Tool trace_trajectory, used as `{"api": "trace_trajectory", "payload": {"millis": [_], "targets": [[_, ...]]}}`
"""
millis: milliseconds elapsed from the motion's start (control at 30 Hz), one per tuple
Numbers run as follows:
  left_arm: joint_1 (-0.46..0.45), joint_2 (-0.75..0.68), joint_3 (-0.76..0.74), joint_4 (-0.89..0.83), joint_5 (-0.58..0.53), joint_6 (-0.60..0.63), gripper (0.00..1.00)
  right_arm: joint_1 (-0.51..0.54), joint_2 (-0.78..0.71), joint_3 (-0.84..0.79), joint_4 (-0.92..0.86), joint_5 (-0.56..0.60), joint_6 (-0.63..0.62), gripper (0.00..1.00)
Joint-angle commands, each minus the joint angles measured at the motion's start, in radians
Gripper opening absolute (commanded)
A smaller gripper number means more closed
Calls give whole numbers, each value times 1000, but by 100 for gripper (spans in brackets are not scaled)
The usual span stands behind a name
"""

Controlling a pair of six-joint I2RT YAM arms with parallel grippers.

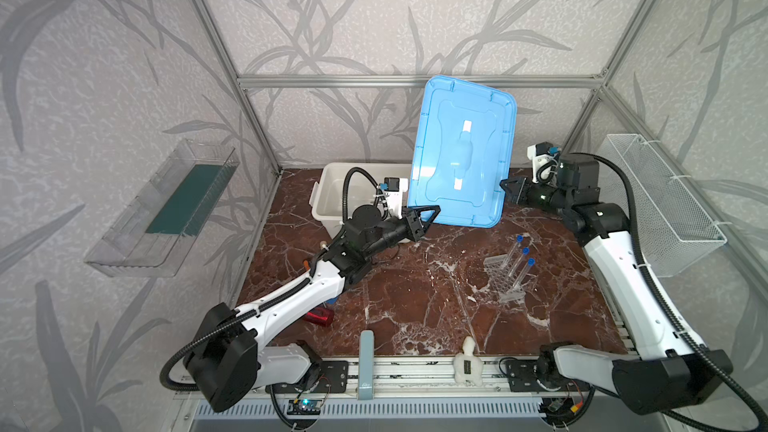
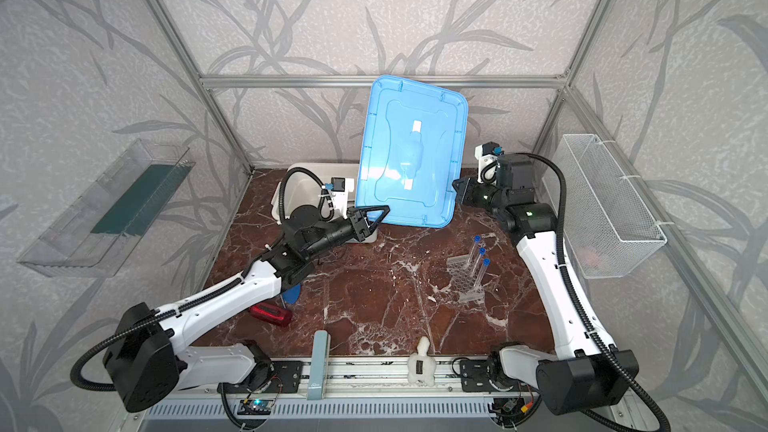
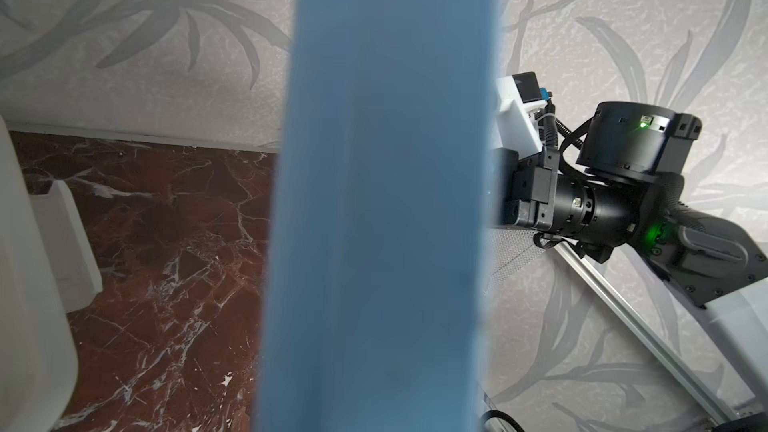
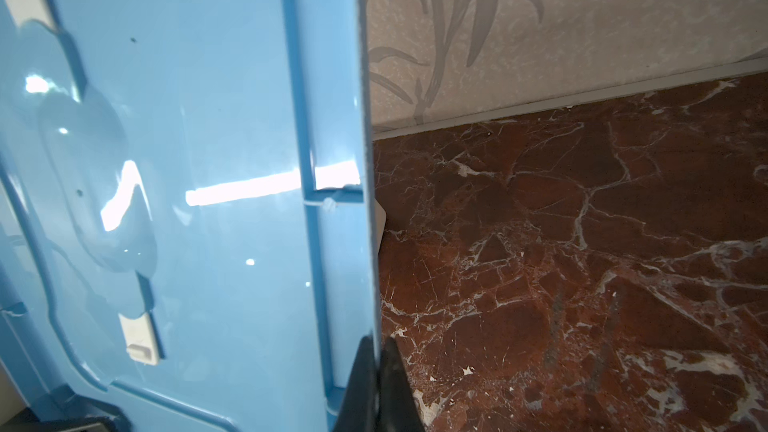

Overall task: Organize the chemistry lab equipment
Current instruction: 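Grip the blue lid edges with both grippers and tilt it upright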

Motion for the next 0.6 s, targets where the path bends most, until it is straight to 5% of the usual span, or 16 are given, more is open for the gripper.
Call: {"api": "trace_trajectory", "payload": {"millis": [0, 133, 200, 267, 333, 400, 567], "targets": [[-5, -31, 21, -41, -68, 46, 23, 32, 9, -15, 77, -14, 34, 0], [-5, -48, 23, -58, -81, 75, 15, 73, 29, -32, 92, -20, 35, 0], [-5, -67, 34, -124, -113, 127, 10, 75, 38, -40, 97, -43, 45, 23], [-6, -95, 61, -238, -175, 223, 3, 75, 36, -38, 70, -10, 63, 57], [-6, -114, 103, -360, -251, 320, 0, 75, 16, -35, 53, 36, 70, 72], [-8, -122, 150, -465, -317, 433, 0, 75, -15, -30, 48, 72, 79, 100], [-22, -115, 253, -606, -427, 653, 0, 57, -59, 27, 51, 9, 129, 99]]}}
